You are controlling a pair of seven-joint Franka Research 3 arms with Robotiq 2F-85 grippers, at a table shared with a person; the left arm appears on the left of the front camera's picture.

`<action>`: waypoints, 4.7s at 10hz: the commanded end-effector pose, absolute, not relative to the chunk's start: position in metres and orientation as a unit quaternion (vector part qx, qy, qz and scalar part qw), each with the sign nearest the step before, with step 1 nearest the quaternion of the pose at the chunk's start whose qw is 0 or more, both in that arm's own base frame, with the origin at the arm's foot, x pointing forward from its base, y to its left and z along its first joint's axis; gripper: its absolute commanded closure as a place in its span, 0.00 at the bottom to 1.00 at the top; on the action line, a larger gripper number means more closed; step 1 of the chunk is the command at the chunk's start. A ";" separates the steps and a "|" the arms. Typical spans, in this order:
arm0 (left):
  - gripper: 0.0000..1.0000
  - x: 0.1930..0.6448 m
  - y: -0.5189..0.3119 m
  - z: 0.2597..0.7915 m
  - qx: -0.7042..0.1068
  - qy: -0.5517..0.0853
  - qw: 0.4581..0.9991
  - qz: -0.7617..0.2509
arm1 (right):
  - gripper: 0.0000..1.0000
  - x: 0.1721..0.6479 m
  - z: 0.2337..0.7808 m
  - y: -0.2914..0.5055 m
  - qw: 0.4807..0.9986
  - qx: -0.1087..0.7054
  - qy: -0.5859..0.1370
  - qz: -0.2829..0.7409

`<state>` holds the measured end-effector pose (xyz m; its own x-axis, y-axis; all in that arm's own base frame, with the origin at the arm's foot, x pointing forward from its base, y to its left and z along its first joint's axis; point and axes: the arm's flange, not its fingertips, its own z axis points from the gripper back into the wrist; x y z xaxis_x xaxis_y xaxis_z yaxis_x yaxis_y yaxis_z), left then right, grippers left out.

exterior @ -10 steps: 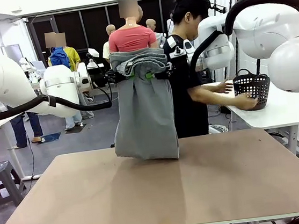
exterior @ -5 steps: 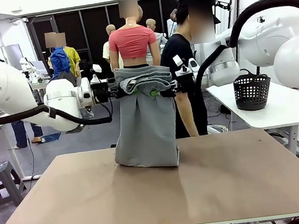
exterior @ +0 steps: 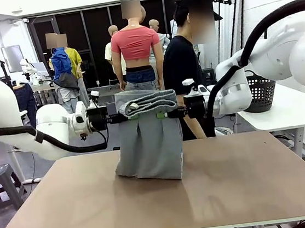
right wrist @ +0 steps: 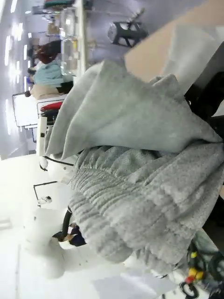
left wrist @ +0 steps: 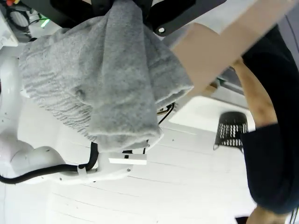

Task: Fold the training pants.
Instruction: Fold the Training pants in half.

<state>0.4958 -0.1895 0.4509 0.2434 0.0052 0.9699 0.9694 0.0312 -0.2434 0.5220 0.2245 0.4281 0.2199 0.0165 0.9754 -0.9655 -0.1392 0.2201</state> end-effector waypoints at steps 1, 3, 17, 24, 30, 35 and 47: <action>1.00 0.478 -0.166 0.444 -0.567 -0.429 0.594 -0.377 | 1.00 0.496 0.416 0.198 0.572 0.604 -0.345 0.436; 1.00 0.462 -0.165 0.414 -0.584 -0.404 0.616 -0.342 | 1.00 0.471 0.389 0.202 0.603 0.615 -0.280 0.424; 1.00 0.391 -0.177 0.352 -0.663 -0.242 0.652 -0.278 | 1.00 0.433 0.366 0.221 0.628 0.650 -0.186 0.386; 1.00 0.472 -0.166 0.320 -0.589 -0.296 0.712 -0.242 | 1.00 0.501 0.312 0.247 0.683 0.591 -0.233 0.362; 1.00 0.481 -0.170 0.319 -0.593 -0.284 0.714 -0.240 | 1.00 0.514 0.317 0.251 0.680 0.594 -0.232 0.362; 1.00 0.525 -0.174 0.317 -0.556 -0.302 0.737 -0.237 | 1.00 0.557 0.312 0.263 0.689 0.584 -0.251 0.347; 1.00 0.557 -0.161 0.279 -0.578 -0.233 0.770 -0.137 | 1.00 0.599 0.263 0.242 0.737 0.607 -0.182 0.235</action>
<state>0.5497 -0.1727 0.2799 0.8750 0.0236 0.4836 0.4546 0.3040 -0.8372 0.5858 0.2556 0.2625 0.8219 0.1690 0.5440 -0.5665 0.1422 0.8117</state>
